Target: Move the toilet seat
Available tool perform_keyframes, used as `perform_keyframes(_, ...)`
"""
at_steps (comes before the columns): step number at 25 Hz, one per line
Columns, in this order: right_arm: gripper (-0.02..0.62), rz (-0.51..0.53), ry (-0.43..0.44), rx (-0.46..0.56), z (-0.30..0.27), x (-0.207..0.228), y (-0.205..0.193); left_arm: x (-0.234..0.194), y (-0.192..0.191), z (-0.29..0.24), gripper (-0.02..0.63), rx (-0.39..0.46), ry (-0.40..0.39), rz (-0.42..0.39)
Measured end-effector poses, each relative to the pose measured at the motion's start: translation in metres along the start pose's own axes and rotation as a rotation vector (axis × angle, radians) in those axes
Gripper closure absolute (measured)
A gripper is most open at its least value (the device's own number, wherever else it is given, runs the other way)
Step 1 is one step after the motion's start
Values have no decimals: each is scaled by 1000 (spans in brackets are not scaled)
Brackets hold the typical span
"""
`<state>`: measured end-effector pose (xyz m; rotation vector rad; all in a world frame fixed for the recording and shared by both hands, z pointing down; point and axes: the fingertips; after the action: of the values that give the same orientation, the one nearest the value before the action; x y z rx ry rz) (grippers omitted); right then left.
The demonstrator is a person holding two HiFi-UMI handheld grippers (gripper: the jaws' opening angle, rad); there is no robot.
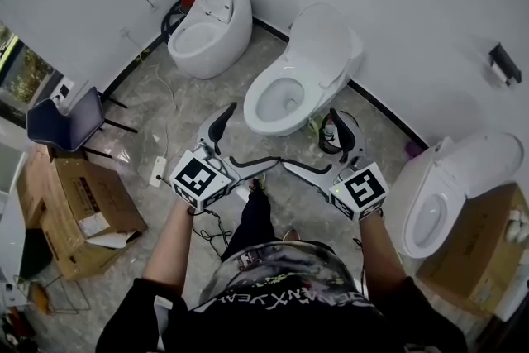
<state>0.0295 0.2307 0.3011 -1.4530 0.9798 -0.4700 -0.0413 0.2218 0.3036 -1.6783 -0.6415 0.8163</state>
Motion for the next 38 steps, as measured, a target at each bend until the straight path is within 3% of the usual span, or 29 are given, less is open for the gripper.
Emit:
perform_keyframes(14, 9, -19, 13, -36, -90, 68, -22, -106, 6, -47, 23, -32, -11, 39)
perform_keyframes(24, 9, -61, -19, -90, -159, 116, -33, -188, 20, -82, 23, -62, -63, 68)
perform_keyframes(38, 9, -108, -58, -168, -265, 153, -68, -302, -1, -110, 23, -107, -120, 148)
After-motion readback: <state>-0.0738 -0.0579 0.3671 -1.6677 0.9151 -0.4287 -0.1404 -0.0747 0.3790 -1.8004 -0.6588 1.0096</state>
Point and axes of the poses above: the fingertips, and each gripper's own axes: z backward along the fingers, x to its right, y out of its top, and after that the axes turned 15 degrees about z, right-handed
